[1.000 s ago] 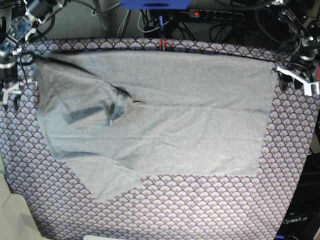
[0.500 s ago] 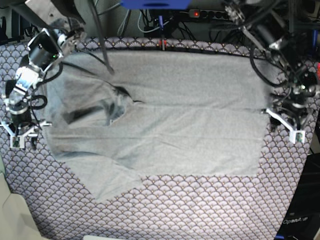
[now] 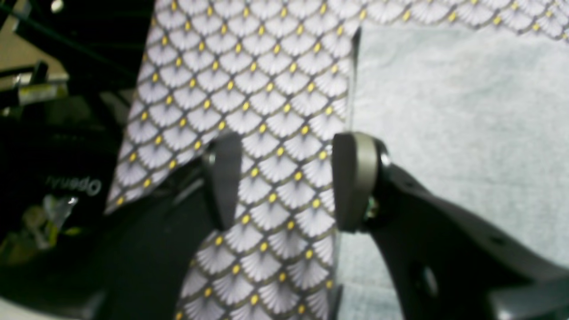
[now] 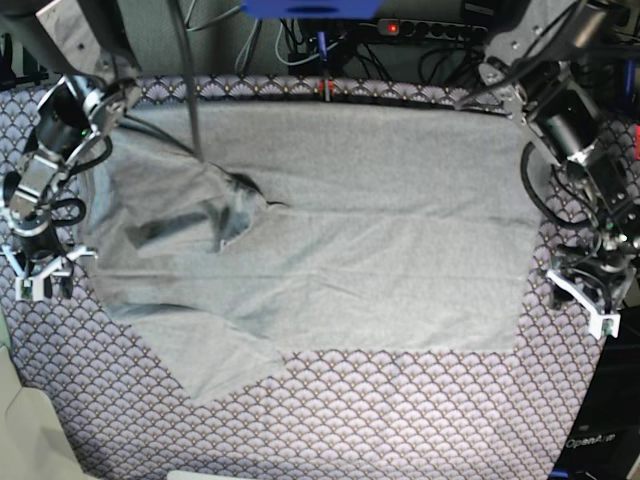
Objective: Fold the T-shirt properly
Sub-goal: 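Release the edge and move both grippers to the shirt's opposite edge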
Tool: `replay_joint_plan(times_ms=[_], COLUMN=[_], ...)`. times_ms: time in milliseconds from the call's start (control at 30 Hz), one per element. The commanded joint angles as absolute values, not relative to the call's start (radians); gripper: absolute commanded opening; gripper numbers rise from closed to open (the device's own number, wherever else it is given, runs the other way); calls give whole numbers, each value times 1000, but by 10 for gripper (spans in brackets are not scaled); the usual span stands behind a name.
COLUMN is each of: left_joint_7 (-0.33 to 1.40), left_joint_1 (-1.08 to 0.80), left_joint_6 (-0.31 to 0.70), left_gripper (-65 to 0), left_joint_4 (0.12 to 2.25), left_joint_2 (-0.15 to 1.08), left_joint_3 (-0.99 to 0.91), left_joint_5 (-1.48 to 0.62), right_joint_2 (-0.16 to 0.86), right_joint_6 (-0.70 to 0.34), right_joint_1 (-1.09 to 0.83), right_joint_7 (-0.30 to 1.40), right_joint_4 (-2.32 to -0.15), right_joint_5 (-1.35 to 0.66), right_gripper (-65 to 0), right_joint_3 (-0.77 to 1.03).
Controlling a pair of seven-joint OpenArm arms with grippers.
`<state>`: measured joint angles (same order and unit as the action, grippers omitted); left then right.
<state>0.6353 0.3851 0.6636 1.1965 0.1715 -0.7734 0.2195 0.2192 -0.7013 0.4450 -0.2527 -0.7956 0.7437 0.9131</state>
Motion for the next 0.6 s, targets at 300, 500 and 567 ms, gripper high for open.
replay_joint_plan(times_ms=[300,500,567], left_joint_7=[414,340,317], left_joint_1=[483,628,644], left_joint_6=[424,386,384], left_gripper=[-325,-325,-325], left_joint_4=[929,631,608], left_joint_2=[196,231,236], left_joint_3=[-550,-539,-538], left_joint_5=[252,252,257], right_joint_2=[308,367,378], right_joint_6=[-698,-698,-698], right_joint_1=[615,730,736], right_joint_7=[-240,-202,-206], right_joint_4=[-549,-361,-354], right_joint_5=[728,727,725], right_gripper=[-410,-283,-237], right_joint_3=[786,751,756])
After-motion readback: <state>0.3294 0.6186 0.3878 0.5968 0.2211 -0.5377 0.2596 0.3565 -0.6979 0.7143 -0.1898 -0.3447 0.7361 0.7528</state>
